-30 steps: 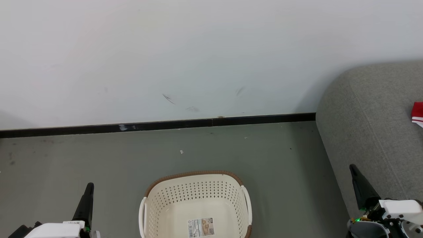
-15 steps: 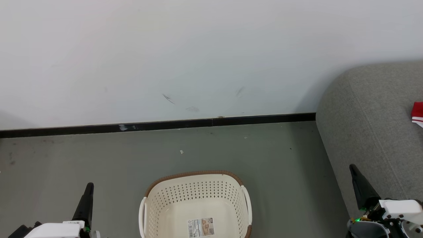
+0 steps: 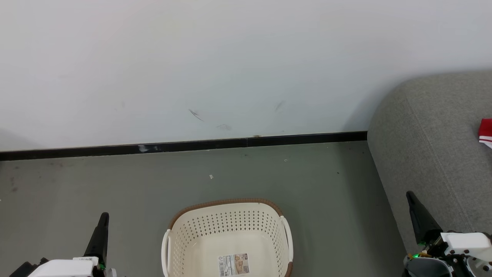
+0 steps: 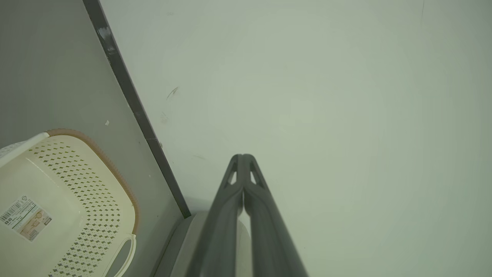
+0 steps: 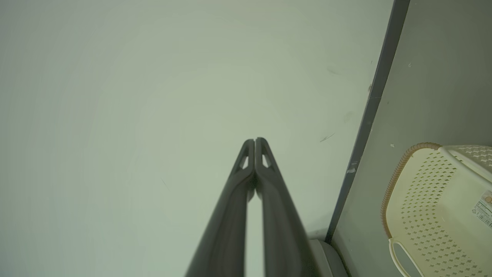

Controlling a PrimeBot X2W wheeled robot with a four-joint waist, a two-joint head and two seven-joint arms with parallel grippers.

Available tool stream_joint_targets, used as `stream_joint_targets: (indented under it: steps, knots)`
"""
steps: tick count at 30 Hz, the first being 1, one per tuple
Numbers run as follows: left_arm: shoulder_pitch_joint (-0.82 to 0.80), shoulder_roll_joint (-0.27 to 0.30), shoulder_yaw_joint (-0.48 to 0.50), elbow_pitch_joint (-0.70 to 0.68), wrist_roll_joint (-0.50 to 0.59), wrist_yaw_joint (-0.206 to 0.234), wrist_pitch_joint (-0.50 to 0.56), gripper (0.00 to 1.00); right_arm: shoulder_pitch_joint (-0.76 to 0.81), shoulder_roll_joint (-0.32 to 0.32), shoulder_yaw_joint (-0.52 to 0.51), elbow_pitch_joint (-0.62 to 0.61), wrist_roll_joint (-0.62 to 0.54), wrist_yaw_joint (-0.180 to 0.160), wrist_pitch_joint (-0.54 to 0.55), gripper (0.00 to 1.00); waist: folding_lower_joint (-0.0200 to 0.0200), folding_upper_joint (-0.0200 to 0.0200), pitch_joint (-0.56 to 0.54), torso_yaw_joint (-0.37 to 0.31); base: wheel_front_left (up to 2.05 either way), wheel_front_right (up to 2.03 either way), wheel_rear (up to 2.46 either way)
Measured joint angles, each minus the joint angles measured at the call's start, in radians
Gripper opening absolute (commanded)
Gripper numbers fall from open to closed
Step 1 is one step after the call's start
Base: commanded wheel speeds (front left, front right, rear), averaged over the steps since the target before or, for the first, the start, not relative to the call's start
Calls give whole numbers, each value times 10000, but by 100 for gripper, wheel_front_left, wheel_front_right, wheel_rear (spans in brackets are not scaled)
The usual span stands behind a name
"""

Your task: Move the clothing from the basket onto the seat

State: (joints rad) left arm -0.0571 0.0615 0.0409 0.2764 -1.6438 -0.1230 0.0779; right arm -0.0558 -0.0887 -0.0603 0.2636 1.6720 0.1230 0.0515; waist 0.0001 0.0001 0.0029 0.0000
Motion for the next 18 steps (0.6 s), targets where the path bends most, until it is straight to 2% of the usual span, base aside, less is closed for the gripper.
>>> stream_joint_targets:
  steps: [18]
  knots:
    - [0, -10, 8, -6, 0, 0, 0, 0, -1, 36, -38, 0, -12, 2, 0, 0, 0, 0, 1, 0, 0, 0, 0]
